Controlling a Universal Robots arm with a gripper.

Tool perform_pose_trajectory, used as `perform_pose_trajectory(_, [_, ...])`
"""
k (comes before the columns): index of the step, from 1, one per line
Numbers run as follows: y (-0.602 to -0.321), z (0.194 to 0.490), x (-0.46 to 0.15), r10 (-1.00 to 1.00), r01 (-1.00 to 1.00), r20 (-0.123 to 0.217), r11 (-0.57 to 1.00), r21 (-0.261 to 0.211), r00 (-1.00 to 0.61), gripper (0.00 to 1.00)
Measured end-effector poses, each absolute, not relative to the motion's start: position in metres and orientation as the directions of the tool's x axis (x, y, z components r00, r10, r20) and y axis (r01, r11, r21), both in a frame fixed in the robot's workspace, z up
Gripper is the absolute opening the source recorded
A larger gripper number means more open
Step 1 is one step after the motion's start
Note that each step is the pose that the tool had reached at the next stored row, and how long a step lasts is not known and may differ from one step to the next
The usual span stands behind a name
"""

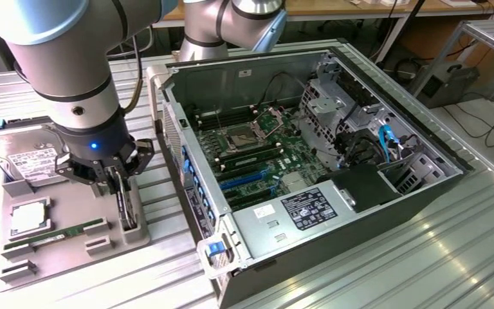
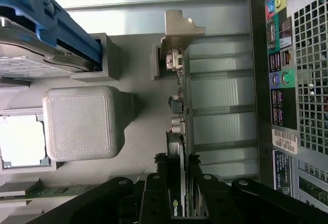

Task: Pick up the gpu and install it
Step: 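Pick up the gpu and move the gpu toward the slot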

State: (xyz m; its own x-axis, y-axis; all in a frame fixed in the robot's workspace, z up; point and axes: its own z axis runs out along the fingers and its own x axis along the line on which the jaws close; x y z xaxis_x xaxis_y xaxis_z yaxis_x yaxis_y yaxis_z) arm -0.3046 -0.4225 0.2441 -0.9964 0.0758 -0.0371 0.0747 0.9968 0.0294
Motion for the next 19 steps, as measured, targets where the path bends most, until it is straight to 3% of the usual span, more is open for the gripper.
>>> perform_pose_trajectory(11, [-0.423,0.245,-0.304,-0.002,-0.004,-0.036,1.0,0.03,-0.999,0.26])
perform_pose_trajectory(19, [-0.424,0.265,-0.304,-0.003,-0.004,-0.035,0.999,0.032,-0.999,0.26])
